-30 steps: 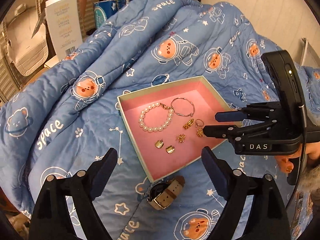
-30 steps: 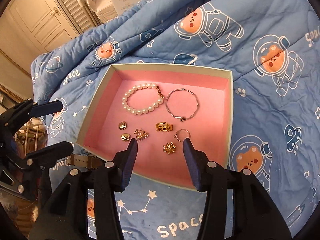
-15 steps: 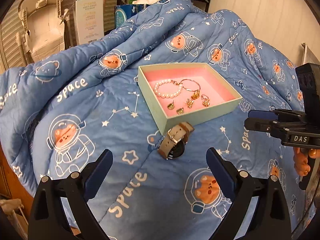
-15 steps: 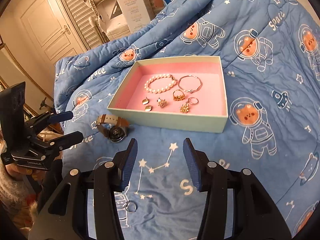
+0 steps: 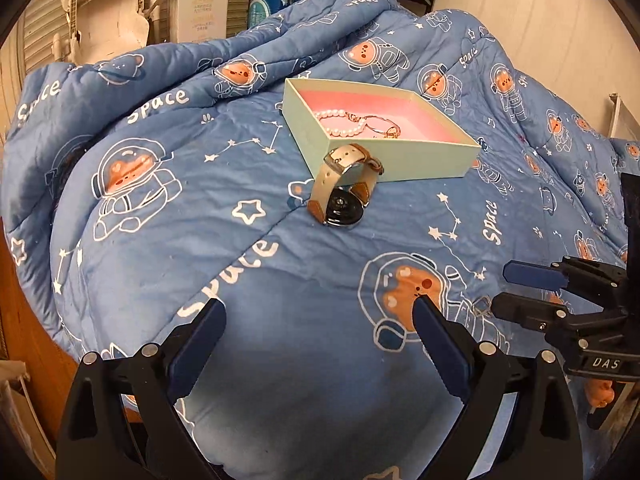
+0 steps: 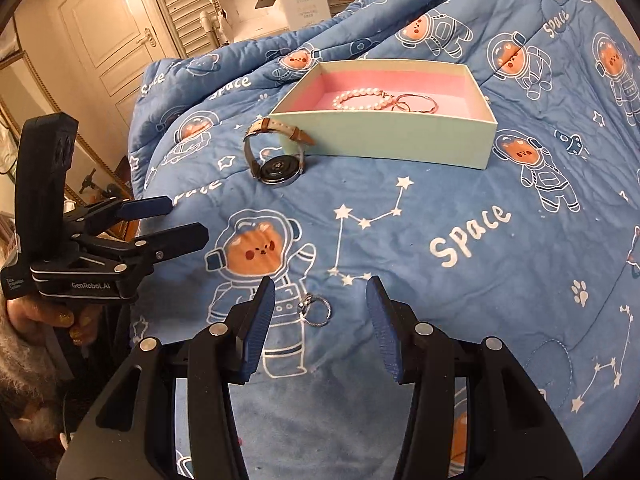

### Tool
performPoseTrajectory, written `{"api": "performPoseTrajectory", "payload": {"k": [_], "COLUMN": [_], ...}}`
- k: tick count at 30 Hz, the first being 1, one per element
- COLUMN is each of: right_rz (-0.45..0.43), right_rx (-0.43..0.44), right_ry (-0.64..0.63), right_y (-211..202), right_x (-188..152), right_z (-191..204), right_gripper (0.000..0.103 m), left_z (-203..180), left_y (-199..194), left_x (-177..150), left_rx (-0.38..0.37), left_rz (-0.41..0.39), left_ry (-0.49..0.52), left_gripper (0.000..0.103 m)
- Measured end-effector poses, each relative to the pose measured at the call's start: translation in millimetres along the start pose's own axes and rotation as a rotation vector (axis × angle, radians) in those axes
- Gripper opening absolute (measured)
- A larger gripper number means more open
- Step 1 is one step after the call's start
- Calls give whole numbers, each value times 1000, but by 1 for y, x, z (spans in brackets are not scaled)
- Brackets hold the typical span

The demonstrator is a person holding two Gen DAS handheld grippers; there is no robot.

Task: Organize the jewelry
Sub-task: 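Grasp the beige-strap watch with the left tool while the right tool grasps the silver ring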

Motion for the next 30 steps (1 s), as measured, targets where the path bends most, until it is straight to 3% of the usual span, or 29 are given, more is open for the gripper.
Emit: {"api": "performPoseTrajectory", "payload": {"k": [9, 18, 22, 30], "right_rz": [2, -1, -3, -7], "right_rx": [-53, -75, -78, -82], "right_ry": [-36, 0, 27, 30], "right_y": [13, 18, 20, 21], "right_x": [-11, -12, -11, -12], "right_z": [5, 0, -3, -4], "right_gripper": [47, 35, 30, 29], "left_z": [-12, -15, -14, -16], "left_y": [5, 17, 31, 56], "left_x": [-10, 5, 22, 51], "left_rx": [45, 58, 68, 67], "left_rz": [-27, -54, -51, 2], "left_ry": [67, 90, 83, 72], "left_gripper": [92, 92, 86, 74]}}
Point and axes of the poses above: each gripper's, at about its wrist camera, not at the fingertips, and y roughly the way its jaws point, z to its left, x to its top, the point moved 7 cm from there along y, roughly the way its jaws point, and after that the axes turned 3 degrees about z, right-handed, at the moved point
